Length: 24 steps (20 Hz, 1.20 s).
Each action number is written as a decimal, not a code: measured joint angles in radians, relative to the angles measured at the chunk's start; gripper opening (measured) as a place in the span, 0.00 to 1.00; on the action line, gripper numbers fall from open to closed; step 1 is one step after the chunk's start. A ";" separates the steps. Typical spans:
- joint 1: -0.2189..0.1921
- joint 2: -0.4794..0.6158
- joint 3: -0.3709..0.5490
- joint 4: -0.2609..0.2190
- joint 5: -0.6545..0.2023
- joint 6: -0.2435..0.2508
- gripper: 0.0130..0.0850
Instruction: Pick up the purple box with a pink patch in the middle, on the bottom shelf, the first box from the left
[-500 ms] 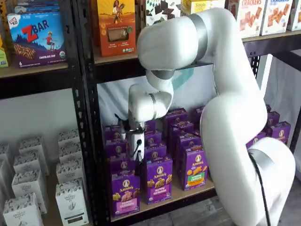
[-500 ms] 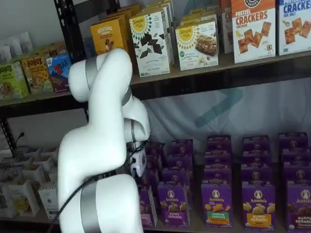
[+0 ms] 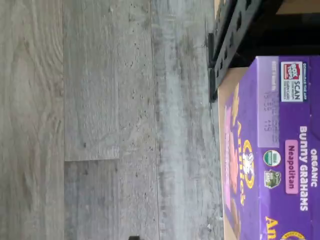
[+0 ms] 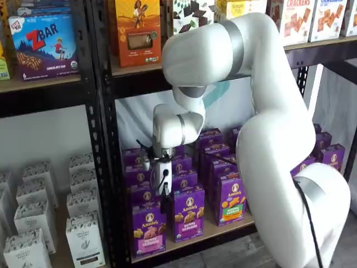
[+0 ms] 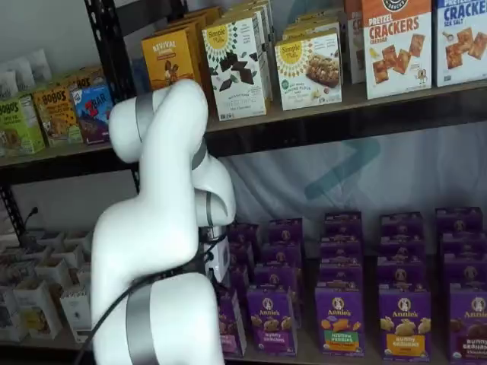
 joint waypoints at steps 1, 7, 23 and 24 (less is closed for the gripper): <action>-0.001 0.002 0.002 0.010 -0.010 -0.010 1.00; -0.004 0.040 -0.035 0.034 -0.036 -0.035 1.00; -0.008 0.173 -0.168 0.008 -0.026 -0.016 1.00; -0.008 0.181 -0.174 0.011 -0.030 -0.018 1.00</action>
